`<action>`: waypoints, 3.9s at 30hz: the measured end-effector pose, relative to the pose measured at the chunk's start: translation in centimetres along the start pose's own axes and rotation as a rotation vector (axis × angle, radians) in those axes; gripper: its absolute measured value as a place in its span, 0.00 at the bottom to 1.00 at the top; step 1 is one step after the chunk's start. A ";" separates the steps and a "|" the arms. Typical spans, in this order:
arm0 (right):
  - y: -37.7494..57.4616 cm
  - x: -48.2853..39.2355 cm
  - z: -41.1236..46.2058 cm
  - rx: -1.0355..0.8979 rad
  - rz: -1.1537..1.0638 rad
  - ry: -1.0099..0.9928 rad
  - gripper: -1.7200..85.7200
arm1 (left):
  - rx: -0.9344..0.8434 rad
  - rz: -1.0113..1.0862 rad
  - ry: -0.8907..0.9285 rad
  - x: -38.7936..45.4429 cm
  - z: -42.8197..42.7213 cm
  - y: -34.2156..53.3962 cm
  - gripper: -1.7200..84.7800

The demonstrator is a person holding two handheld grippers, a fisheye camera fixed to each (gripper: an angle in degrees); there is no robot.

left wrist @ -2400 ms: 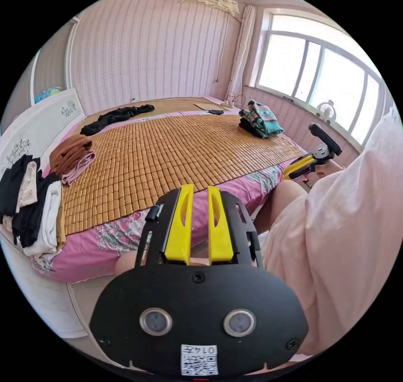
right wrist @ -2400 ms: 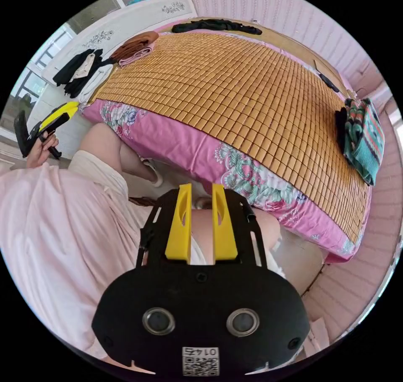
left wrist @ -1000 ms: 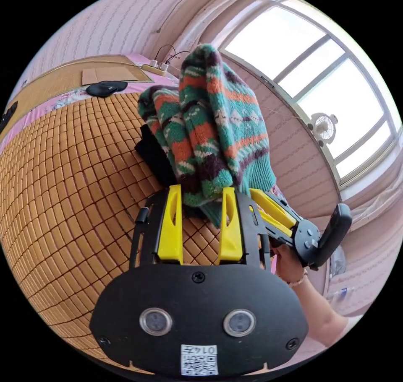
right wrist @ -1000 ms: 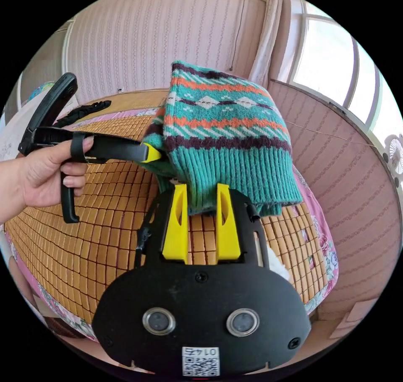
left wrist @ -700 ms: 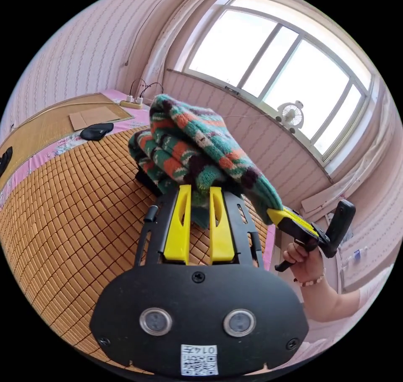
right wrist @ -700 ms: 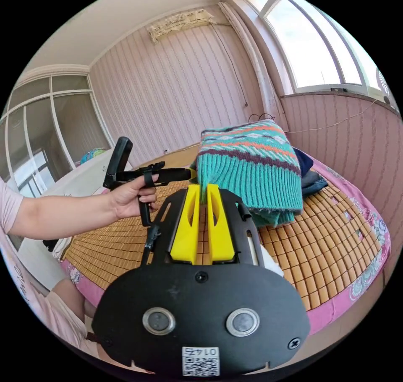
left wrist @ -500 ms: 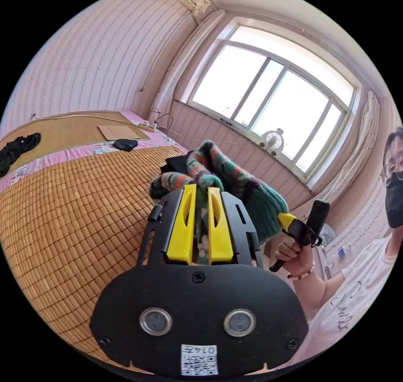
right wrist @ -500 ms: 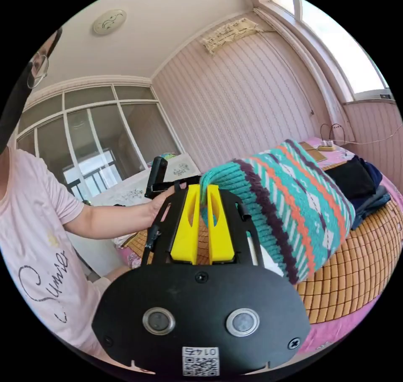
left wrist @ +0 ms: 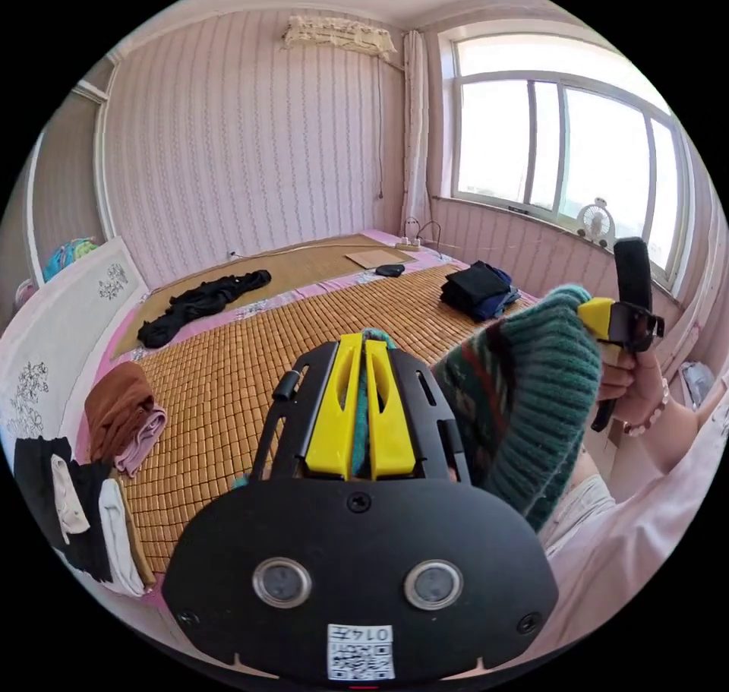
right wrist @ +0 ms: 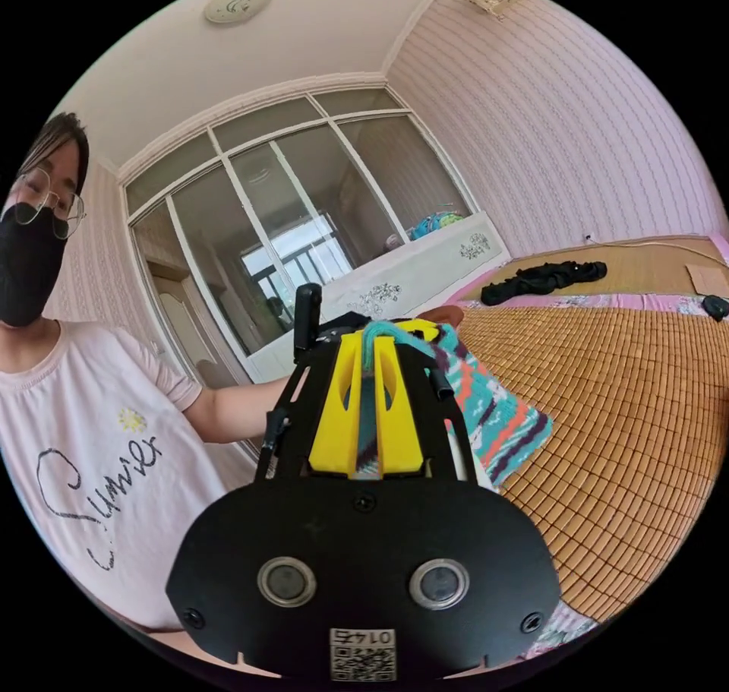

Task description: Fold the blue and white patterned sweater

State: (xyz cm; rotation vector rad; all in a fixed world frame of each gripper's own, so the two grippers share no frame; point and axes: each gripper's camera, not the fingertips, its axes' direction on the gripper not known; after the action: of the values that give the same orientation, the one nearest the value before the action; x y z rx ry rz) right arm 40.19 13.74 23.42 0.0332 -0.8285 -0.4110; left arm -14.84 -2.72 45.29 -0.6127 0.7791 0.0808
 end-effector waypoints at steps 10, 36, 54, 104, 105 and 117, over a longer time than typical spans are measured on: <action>2.1 4.9 -7.2 0.078 0.258 0.243 0.04 | 0.277 0.072 0.099 2.1 1.6 -6.7 0.03; 11.7 14.5 -6.7 -0.193 0.802 0.603 0.04 | -0.236 -0.713 0.366 -5.6 10.3 18.8 0.01; 10.7 12.8 -5.1 -0.086 0.742 0.858 0.25 | -0.195 -0.578 0.186 -5.0 5.7 19.4 0.18; 9.5 9.2 12.6 -0.530 0.630 0.588 0.22 | -0.636 -0.345 -0.192 -5.3 14.5 18.3 0.18; 9.4 9.4 14.2 -0.617 0.596 0.614 0.22 | -0.663 -0.342 -0.209 -5.2 15.3 18.3 0.18; 4.6 11.2 13.9 -0.732 0.525 0.578 0.10 | -0.609 -0.279 -0.212 -4.0 13.8 16.3 0.09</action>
State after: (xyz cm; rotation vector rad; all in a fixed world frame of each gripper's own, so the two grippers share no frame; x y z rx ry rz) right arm 38.46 15.63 41.72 -0.7025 -0.0662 -0.1674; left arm -13.63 18.88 47.66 -1.2637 0.4488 0.1256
